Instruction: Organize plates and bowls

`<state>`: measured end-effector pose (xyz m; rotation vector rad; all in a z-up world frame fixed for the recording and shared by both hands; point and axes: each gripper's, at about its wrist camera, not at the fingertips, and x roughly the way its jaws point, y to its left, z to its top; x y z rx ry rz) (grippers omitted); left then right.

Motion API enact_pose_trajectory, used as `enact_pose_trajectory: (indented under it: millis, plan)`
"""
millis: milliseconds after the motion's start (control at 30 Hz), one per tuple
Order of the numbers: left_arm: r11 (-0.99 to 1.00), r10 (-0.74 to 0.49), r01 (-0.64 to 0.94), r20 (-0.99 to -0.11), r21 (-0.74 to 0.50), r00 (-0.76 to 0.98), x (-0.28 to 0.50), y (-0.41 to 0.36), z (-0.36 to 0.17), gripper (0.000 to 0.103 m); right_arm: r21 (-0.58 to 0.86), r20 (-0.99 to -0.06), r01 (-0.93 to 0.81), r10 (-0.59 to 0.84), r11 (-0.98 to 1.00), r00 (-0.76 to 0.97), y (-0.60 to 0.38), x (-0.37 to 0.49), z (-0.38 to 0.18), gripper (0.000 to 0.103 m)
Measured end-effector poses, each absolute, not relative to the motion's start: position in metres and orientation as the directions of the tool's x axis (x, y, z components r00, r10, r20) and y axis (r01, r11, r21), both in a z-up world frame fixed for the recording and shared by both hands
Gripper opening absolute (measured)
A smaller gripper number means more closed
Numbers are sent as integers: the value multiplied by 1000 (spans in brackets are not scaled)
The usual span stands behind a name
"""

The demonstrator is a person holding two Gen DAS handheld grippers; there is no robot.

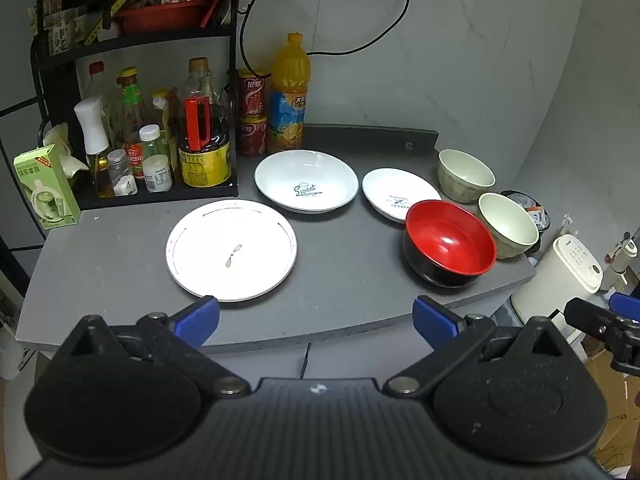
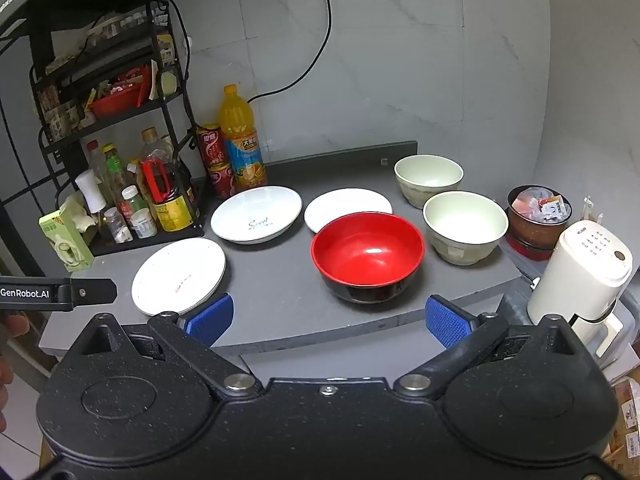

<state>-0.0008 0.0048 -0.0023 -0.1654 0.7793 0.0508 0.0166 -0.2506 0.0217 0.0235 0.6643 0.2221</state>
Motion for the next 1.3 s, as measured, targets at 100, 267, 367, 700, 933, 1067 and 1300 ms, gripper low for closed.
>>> enact_pose_trajectory:
  millis: [100, 267, 367, 700, 933, 1067, 1300]
  plan:
    - [987, -11, -105, -696, -124, 718, -3, 7, -1, 102, 94, -610, -200, 216, 975, 763, -251, 17, 21, 103]
    - [989, 13, -106, -660, -101, 752, -1, 2, -2, 102, 98, -615, -202, 219, 974, 758, -253, 18, 21, 103]
    - [989, 22, -112, -660, -95, 751, 0, 1, -2, 102, 97, -613, -206, 221, 974, 758, -253, 18, 20, 103]
    - [987, 27, -124, -657, -103, 754, 0, -5, 0, 102, 102, -611, -201, 221, 974, 760, -259, 19, 21, 103]
    - [987, 70, -146, -662, -61, 746, -5, -10, 2, 102, 101, -610, -203, 222, 974, 761, -261, 19, 23, 103]
    - [984, 75, -163, -660, -74, 748, -9, -14, 8, 102, 94, -608, -211, 224, 973, 761, -265, 19, 27, 103]
    - [981, 40, -157, -683, -110, 729, -7, -23, 14, 102, 92, -610, -191, 206, 977, 765, -276, 22, 29, 103]
